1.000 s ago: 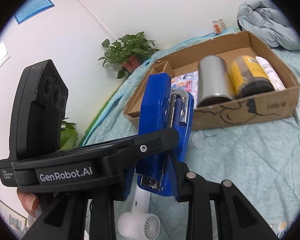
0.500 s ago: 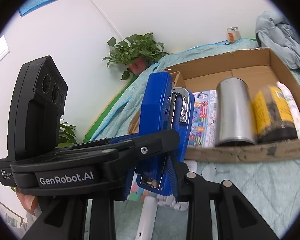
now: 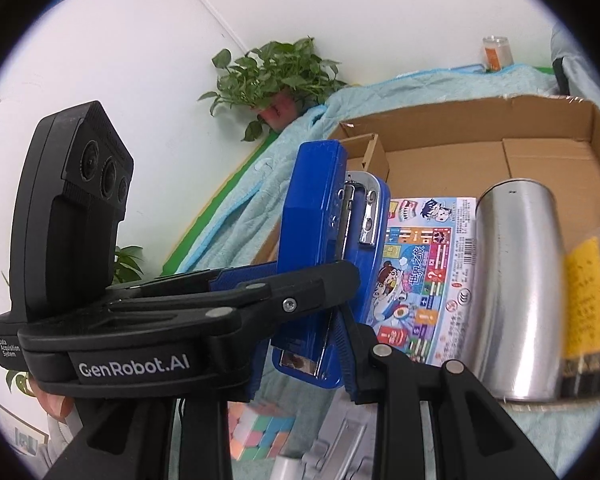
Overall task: Organize rigid objects
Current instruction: 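Lower the stapler beside the board-game box and open both grippers, then withdraw both grippers and move them to the white hair dryer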
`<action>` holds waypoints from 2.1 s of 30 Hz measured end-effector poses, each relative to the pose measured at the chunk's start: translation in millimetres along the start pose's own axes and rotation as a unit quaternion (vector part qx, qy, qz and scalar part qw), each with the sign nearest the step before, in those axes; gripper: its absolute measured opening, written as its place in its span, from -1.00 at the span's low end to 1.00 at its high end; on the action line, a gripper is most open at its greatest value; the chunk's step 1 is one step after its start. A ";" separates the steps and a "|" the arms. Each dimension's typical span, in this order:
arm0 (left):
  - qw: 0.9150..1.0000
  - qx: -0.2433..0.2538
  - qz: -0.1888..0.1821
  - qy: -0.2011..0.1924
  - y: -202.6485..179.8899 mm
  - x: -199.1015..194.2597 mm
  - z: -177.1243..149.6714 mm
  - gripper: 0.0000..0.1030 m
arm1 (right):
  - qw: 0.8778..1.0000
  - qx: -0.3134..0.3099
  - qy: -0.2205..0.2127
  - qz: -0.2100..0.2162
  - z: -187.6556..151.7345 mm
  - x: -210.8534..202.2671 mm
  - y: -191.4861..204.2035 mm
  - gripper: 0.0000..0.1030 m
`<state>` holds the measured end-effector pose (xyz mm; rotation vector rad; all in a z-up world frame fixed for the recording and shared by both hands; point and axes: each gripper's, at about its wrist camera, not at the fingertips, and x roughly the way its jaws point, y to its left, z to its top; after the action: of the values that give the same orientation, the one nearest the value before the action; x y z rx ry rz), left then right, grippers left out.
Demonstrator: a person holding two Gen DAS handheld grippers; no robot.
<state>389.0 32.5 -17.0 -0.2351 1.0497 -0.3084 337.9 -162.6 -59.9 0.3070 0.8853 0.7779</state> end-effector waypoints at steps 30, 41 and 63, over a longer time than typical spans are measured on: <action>0.996 -0.012 0.078 -0.051 27.3 -11.2 -2.3 0.36 | 0.997 0.042 0.052 -0.042 -5.7 53.3 -20.6 -0.40; 0.955 0.034 0.190 -0.223 7.6 -87.6 -90.0 0.98 | 0.965 -0.109 -0.123 -0.205 -49.4 -45.0 37.9 1.00; 0.963 0.002 0.153 -0.220 -45.6 -112.1 -163.9 0.98 | 0.949 -0.084 -0.151 -0.262 -111.5 -104.1 33.7 0.99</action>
<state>187.4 23.1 10.6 -0.1256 0.6314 0.0251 193.6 -221.7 -50.0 0.0277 0.5654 0.2949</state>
